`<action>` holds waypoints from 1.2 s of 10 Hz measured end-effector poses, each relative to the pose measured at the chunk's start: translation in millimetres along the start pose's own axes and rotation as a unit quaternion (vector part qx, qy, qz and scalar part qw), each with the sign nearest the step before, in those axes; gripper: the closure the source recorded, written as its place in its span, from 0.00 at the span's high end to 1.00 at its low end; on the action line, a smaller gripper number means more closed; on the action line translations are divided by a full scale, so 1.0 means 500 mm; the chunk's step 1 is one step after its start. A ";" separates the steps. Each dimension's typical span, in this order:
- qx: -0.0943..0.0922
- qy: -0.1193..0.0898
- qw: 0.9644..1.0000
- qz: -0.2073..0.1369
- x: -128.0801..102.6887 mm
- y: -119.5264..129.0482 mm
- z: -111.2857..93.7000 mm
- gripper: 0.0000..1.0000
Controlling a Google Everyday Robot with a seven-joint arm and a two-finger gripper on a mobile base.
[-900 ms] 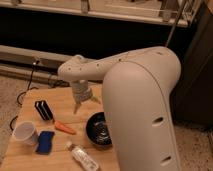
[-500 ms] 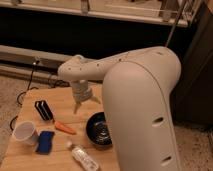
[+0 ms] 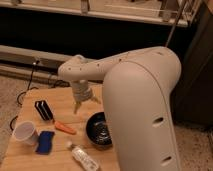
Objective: Stand the bottle upright
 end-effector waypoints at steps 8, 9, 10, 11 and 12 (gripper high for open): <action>0.000 0.001 1.000 0.000 0.000 0.000 0.001 0.80; 0.000 0.001 1.000 0.000 0.000 0.000 0.001 0.80; 0.000 0.001 1.000 -0.001 0.001 0.001 0.002 0.80; 0.009 -0.001 1.000 -0.011 0.002 0.002 0.005 0.80; 0.022 -0.001 0.999 -0.040 0.010 0.032 0.014 0.80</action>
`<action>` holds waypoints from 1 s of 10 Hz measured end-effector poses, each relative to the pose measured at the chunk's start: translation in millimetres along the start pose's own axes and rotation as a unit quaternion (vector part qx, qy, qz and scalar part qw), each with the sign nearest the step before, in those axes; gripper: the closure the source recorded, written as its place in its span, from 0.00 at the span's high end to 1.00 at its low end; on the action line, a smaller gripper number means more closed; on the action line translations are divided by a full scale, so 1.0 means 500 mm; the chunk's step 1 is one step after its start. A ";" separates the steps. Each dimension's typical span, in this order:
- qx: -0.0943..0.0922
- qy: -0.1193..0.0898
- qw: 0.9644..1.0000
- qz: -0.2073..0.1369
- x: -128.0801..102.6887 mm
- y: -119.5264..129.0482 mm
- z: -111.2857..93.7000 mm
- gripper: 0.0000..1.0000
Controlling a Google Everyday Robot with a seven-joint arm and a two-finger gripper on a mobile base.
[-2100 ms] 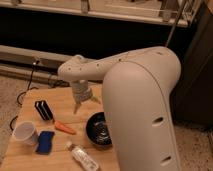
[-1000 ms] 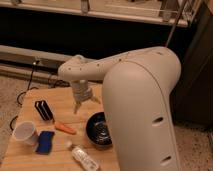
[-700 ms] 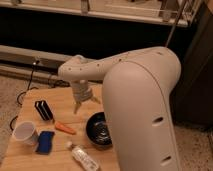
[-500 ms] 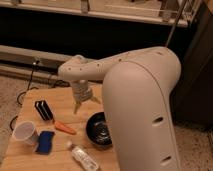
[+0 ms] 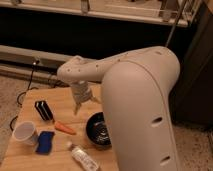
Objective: Stand the bottle upright
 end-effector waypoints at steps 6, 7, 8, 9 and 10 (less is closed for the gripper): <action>0.033 0.001 0.995 -0.096 0.091 0.172 0.041 0.80; 0.035 0.005 0.994 -0.102 0.108 0.191 0.051 0.80; 0.036 0.008 0.993 -0.116 0.125 0.224 0.061 0.80; 0.036 0.012 0.991 -0.126 0.136 0.243 0.070 0.80; 0.035 0.022 0.990 -0.134 0.149 0.258 0.084 0.80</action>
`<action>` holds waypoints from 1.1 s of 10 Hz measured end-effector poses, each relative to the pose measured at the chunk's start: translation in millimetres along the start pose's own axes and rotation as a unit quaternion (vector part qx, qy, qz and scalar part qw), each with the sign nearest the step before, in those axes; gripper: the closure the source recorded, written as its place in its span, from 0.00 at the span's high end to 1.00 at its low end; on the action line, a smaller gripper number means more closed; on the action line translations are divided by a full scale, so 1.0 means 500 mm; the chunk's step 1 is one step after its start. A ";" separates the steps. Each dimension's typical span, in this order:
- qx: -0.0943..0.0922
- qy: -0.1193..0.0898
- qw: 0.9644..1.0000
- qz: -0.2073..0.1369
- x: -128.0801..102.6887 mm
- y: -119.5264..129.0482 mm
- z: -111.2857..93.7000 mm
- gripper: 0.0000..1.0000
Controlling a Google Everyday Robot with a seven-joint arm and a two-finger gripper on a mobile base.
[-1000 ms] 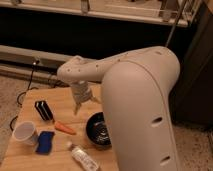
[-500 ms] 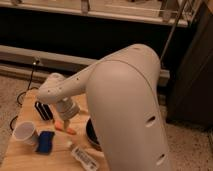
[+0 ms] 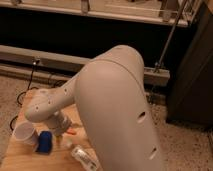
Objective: Stand the bottle upright
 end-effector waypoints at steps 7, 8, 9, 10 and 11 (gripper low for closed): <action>0.007 0.108 0.993 -0.048 0.027 0.067 0.077 0.80; 0.007 0.127 0.990 -0.053 0.027 0.073 0.087 0.80; 0.005 0.140 0.989 -0.055 0.026 0.072 0.094 0.80; 0.004 0.148 0.987 -0.056 0.023 0.071 0.100 0.80; 0.004 0.157 0.986 -0.059 0.017 0.073 0.105 0.80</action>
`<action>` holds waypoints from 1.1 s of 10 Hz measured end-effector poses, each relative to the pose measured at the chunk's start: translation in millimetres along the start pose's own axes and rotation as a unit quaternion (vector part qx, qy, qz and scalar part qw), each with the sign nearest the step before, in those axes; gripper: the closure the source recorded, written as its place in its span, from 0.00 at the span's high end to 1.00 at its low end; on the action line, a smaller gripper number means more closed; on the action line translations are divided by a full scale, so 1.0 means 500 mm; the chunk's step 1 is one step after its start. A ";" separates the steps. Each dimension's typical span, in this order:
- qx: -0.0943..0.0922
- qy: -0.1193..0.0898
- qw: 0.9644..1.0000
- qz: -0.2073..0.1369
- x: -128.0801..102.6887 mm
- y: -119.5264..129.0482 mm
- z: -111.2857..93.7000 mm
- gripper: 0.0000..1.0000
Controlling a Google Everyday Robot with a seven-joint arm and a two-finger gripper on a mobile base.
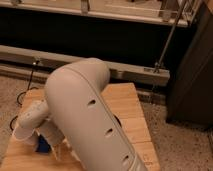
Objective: Stand the bottle upright
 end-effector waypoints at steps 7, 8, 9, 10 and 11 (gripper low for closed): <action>0.005 0.042 0.999 -0.006 -0.022 -0.009 0.016 0.76; 0.006 0.048 0.999 -0.008 -0.022 -0.010 0.017 0.69; 0.007 0.052 0.999 -0.010 -0.023 -0.013 0.017 0.58; 0.008 0.055 0.998 -0.011 -0.024 -0.015 0.016 0.50; 0.009 0.057 0.998 -0.015 -0.026 -0.016 0.013 0.45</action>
